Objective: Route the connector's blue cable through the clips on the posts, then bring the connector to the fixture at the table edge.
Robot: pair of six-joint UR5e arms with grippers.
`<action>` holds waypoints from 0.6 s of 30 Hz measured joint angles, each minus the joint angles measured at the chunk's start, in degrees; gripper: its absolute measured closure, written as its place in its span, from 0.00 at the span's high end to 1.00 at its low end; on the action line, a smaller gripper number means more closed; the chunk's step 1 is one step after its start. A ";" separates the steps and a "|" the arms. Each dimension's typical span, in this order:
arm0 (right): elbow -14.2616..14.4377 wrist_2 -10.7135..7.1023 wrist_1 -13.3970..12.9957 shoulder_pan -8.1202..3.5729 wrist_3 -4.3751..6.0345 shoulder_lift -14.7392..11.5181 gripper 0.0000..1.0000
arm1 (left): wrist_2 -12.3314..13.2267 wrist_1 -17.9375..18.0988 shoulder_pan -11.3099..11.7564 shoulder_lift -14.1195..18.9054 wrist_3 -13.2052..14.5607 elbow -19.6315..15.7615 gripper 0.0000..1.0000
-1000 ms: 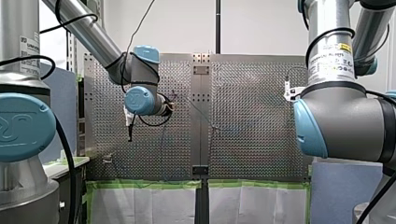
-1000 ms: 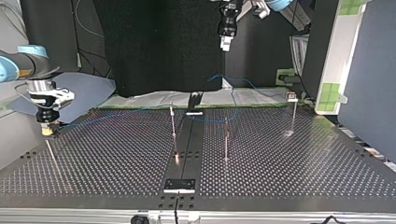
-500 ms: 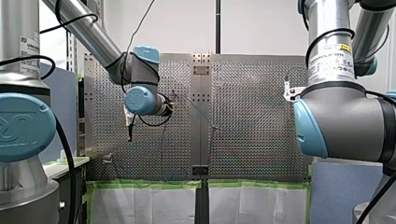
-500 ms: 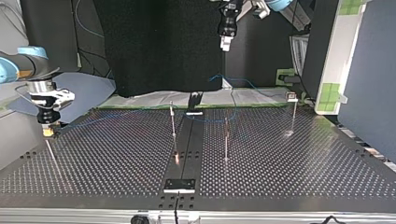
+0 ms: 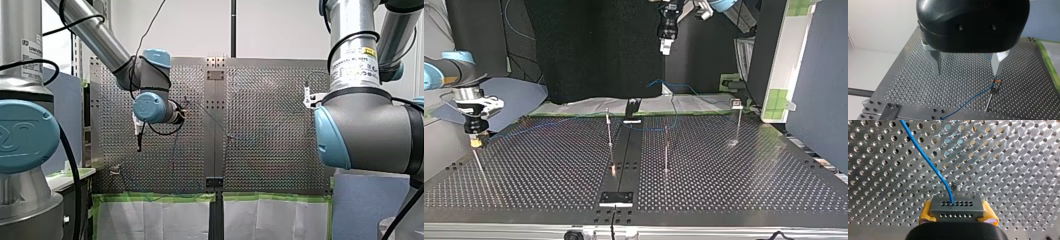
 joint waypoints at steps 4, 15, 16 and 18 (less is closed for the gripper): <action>-0.07 -0.01 0.01 0.03 0.02 0.06 0.01 | 0.00 0.01 0.00 0.00 0.00 0.02 1.00; -0.25 -0.85 -0.17 0.03 0.46 0.13 0.01 | 0.00 -0.01 0.00 -0.01 0.00 0.03 1.00; -0.27 -0.93 -0.13 0.02 0.52 0.13 0.01 | 0.00 -0.01 0.00 0.00 0.00 0.03 1.00; -0.32 -1.01 -0.09 0.02 0.64 0.15 0.01 | 0.00 -0.01 0.00 -0.01 0.00 0.03 1.00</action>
